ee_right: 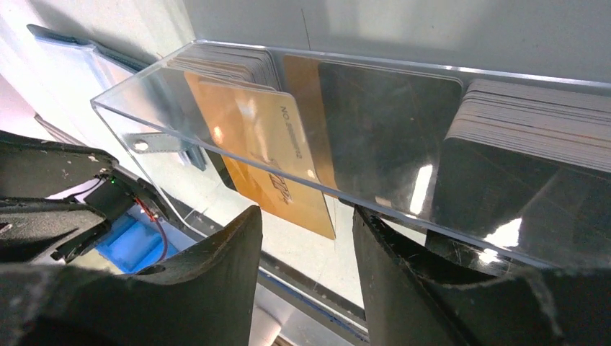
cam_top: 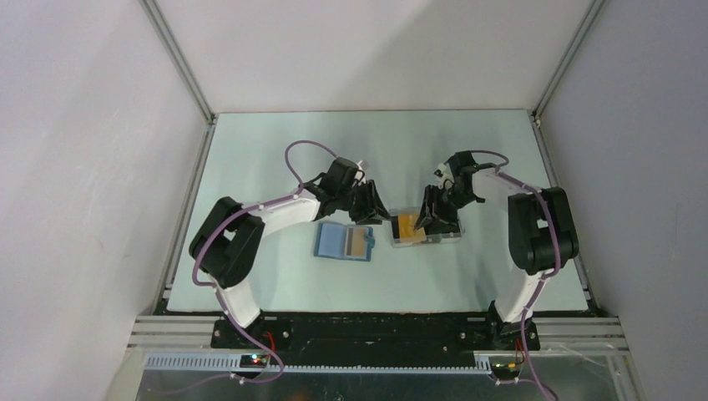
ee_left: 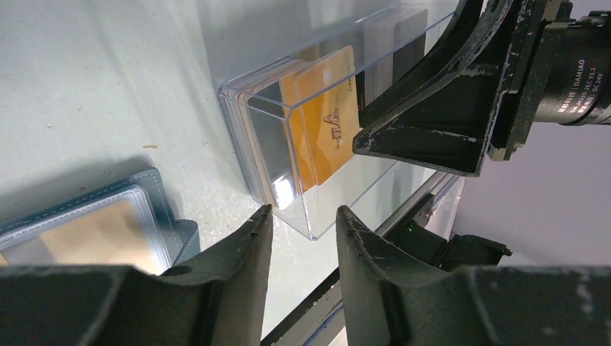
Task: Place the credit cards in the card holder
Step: Pick up the credit card from the storage box.
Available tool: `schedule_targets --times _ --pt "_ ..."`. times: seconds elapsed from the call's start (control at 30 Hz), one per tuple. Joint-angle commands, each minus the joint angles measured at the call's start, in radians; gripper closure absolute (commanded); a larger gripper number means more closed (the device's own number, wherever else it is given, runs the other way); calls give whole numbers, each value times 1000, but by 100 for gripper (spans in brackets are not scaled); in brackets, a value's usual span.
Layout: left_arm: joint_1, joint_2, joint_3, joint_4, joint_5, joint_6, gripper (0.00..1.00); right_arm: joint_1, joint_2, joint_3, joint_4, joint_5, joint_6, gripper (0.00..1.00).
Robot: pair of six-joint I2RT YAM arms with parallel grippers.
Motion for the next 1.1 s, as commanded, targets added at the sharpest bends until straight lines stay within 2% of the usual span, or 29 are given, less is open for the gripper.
schedule_targets --times 0.0,0.23,0.5,0.77,1.07 --pt "-6 6 42 1 -8 10 58 21 51 30 12 30 8 47" --pt "-6 1 46 -11 -13 20 59 37 73 39 9 42 7 58" --pt "-5 -6 54 -37 -18 37 59 46 48 40 2 54 7 81" --pt "-5 -8 54 -54 -23 53 59 48 15 71 -37 79 -6 97" --pt "-5 -20 59 -91 -43 82 60 49 -55 110 -102 95 -27 100"
